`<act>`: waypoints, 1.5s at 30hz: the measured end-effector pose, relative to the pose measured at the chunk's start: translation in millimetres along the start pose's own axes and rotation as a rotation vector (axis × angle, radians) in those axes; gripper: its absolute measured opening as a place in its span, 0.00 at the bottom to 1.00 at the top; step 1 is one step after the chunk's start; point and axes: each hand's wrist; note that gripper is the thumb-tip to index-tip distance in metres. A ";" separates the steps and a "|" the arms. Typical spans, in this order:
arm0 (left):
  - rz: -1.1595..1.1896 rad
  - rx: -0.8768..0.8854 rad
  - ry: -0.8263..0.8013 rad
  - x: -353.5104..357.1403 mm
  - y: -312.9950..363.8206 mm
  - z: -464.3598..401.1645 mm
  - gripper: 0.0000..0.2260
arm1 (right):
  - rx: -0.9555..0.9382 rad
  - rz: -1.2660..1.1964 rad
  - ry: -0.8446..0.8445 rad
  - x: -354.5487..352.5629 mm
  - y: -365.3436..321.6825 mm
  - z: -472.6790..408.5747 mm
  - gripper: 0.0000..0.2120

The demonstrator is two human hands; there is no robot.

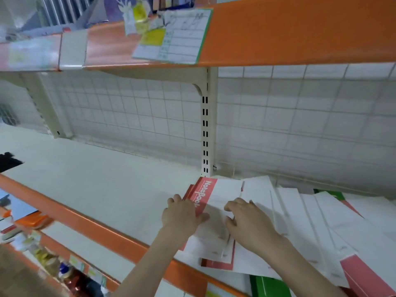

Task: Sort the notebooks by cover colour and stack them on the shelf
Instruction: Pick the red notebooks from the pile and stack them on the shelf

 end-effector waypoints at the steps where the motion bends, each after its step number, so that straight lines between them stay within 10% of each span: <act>1: -0.011 -0.001 0.005 1.4 -0.1 -0.3 0.28 | 0.011 0.010 0.006 0.4 -1.1 -0.5 0.15; 21: -0.184 0.119 0.074 4.4 -13.3 -10.8 0.15 | 0.158 0.024 -0.011 27.3 -68.4 -10.9 0.08; 27: 0.003 0.200 0.095 -1.2 -26.6 -14.0 0.14 | 0.180 0.091 -0.051 45.9 -77.9 -11.9 0.30; 32: 0.609 0.303 -0.001 -12.7 -40.2 -20.9 0.11 | 0.193 -0.003 -0.022 52.5 -84.1 -7.8 0.47; 40: 0.187 0.481 0.090 1.7 -73.5 -30.3 0.08 | 0.291 0.052 0.066 75.0 -85.6 -9.4 0.29; 45: 0.428 0.502 0.134 13.7 -66.7 -26.1 0.16 | 0.336 0.020 0.067 76.1 -86.6 -11.6 0.28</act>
Point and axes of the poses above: each hand's wrist, its own z-axis away from the middle knuckle, its own x-axis out of the palm, y = z × x, and after that the axes turned 3 degrees about -z, right-handed
